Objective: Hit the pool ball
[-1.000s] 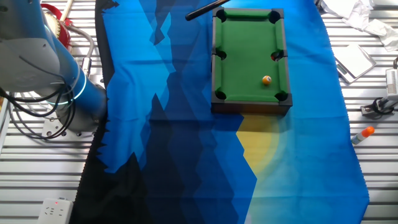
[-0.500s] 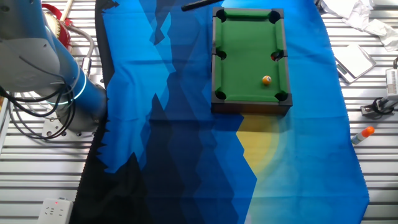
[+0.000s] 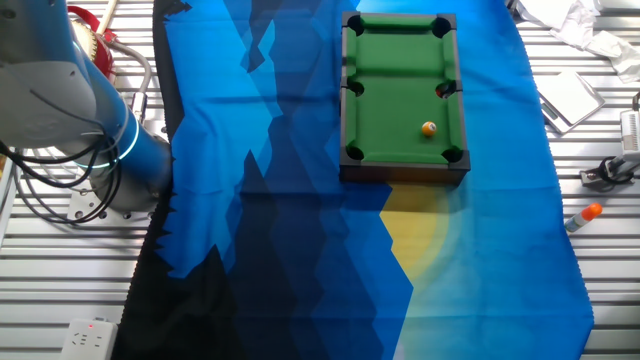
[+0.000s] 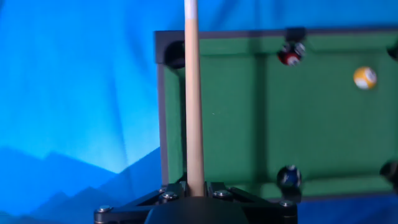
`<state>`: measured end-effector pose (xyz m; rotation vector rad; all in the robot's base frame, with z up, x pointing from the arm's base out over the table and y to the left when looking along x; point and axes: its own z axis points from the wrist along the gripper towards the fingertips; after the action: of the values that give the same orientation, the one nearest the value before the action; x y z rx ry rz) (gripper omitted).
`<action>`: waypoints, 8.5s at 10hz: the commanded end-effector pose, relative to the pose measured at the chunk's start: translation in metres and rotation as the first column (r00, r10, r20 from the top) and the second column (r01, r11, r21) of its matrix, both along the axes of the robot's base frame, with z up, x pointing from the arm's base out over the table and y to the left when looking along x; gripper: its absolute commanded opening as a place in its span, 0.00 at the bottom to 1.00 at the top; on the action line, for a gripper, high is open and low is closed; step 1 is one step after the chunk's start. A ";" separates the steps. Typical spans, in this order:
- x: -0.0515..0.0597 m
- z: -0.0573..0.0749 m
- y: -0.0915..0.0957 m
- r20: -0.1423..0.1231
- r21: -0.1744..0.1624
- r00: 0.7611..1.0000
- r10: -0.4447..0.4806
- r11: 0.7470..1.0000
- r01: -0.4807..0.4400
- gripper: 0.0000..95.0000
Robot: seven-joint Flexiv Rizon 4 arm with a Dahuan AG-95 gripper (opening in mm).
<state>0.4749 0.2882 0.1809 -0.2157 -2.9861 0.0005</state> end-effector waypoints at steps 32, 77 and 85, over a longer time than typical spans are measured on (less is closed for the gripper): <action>0.001 -0.001 0.000 -0.059 0.045 0.993 -0.098 0.994 0.101 0.00; 0.000 -0.015 0.004 -0.052 0.008 0.993 -0.108 0.994 0.108 0.00; 0.044 -0.032 -0.036 0.017 -0.017 0.994 -0.110 0.994 0.110 0.00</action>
<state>0.5172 0.2517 0.1493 -0.3853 -2.9894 0.0090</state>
